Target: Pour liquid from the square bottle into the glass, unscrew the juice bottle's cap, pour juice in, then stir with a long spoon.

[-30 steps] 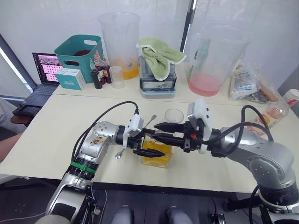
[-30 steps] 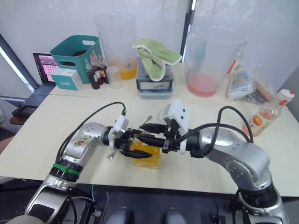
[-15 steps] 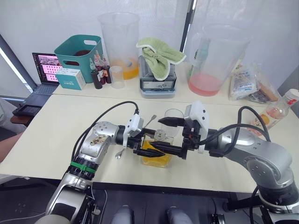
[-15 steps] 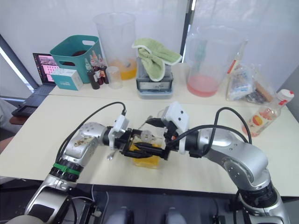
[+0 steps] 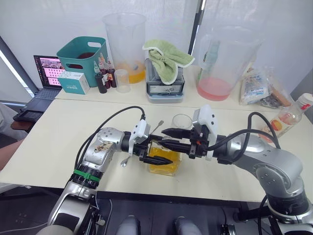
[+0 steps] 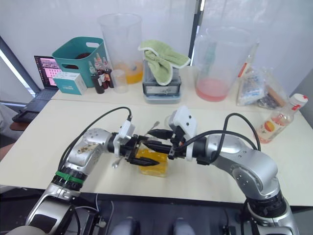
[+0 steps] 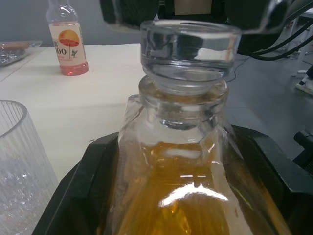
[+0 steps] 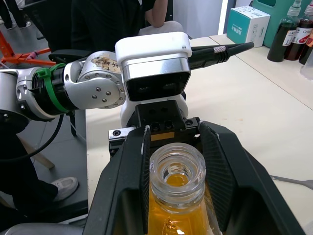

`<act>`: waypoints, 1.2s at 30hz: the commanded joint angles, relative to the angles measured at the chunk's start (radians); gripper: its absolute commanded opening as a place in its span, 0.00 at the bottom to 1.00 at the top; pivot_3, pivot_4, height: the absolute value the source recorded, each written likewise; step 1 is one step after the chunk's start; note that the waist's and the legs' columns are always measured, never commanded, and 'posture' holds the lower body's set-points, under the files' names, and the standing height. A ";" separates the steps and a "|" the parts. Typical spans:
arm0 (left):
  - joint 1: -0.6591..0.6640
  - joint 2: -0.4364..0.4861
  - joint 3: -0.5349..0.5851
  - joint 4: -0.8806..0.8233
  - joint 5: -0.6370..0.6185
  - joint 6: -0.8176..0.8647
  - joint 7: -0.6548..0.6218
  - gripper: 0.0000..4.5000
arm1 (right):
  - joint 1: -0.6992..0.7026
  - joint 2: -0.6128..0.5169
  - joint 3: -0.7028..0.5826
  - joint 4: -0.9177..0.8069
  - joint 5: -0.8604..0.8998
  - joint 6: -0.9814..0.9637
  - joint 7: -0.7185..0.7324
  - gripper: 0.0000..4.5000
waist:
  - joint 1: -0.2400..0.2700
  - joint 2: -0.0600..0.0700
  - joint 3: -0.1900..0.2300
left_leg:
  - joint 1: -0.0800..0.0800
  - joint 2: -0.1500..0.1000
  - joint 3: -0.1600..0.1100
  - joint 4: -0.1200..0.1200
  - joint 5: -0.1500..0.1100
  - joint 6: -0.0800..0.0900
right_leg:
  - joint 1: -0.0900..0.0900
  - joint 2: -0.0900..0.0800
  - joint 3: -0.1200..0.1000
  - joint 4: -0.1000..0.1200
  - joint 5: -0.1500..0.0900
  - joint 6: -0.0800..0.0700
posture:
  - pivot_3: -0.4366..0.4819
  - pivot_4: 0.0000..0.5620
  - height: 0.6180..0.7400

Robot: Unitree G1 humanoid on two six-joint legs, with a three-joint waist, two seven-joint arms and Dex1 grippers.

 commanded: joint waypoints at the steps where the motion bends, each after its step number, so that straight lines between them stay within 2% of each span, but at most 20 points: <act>1: -0.007 0.006 -0.008 0.000 0.024 -0.005 0.012 0.64 | -0.012 0.005 -0.034 -0.027 0.012 -0.019 -0.001 0.23 | 0.000 0.000 0.000 | 0.000 0.000 0.000 0.000 0.000 0.000 | 0.000 0.000 0.000 0.000 0.000 0.000 | 0.48 0.27 1.00; 6: -0.006 0.006 -0.010 0.003 0.025 -0.006 0.009 0.64 | -0.053 0.013 -0.087 -0.033 0.063 -0.016 -0.019 0.23 | -0.001 0.000 0.000 | 0.000 0.000 0.000 0.000 0.000 0.000 | 0.000 0.000 0.000 0.000 0.000 0.000 | 0.48 0.27 1.00; 9: -0.004 0.006 -0.014 0.007 0.028 -0.010 0.007 0.63 | -0.092 0.016 -0.125 -0.032 0.106 -0.005 -0.037 0.03 | -0.001 0.000 0.000 | 0.000 0.000 0.000 0.000 0.000 0.000 | -0.001 0.000 0.000 0.000 0.000 0.000 | 0.48 0.27 1.00; 10: -0.003 0.006 -0.015 0.008 0.028 -0.012 0.007 0.63 | -0.104 0.015 -0.135 -0.034 0.120 0.000 -0.045 0.00 | -0.001 0.000 0.000 | 0.000 0.000 0.000 0.000 0.000 0.000 | 0.000 0.000 0.000 0.000 0.000 0.000 | 0.48 0.27 1.00; 17: -0.003 0.003 -0.016 0.012 0.028 -0.016 0.008 0.63 | -0.109 -0.014 -0.164 -0.046 0.165 0.010 -0.084 0.00 | 0.000 0.000 0.000 | 0.000 0.000 0.000 0.000 0.000 0.000 | 0.000 0.000 0.000 0.000 0.000 0.000 | 0.48 0.27 1.00; 21: -0.005 0.002 -0.016 0.014 0.028 -0.017 0.007 0.63 | -0.061 -0.059 -0.158 -0.064 0.156 0.013 -0.081 0.00 | 0.000 0.000 0.000 | -0.001 0.000 0.000 0.000 0.000 0.000 | 0.000 0.000 0.000 0.000 0.000 0.000 | 0.48 0.27 1.00; 25: -0.008 0.001 -0.016 0.017 0.029 -0.018 0.005 0.63 | -0.019 -0.087 -0.132 -0.089 0.163 0.011 -0.058 0.26 | 0.000 0.000 0.000 | -0.001 0.000 0.000 0.000 0.000 0.000 | 0.000 0.000 0.000 0.000 0.000 0.000 | 0.48 0.27 1.00; 31: -0.013 0.001 -0.017 0.021 0.030 -0.017 0.003 0.63 | 0.004 -0.081 -0.056 -0.087 0.105 -0.005 -0.052 0.71 | 0.000 0.000 0.000 | 0.000 0.000 0.000 0.000 0.000 0.000 | 0.000 0.000 0.000 0.000 0.000 0.000 | 0.48 0.27 1.00; 36: -0.016 0.001 -0.016 0.021 0.030 -0.017 0.004 0.63 | 0.005 -0.067 -0.006 -0.064 0.044 -0.019 -0.040 0.71 | 0.000 0.000 0.000 | 0.000 0.000 0.000 0.000 0.000 0.000 | 0.000 0.000 0.000 0.000 0.000 0.000 | 0.48 0.27 1.00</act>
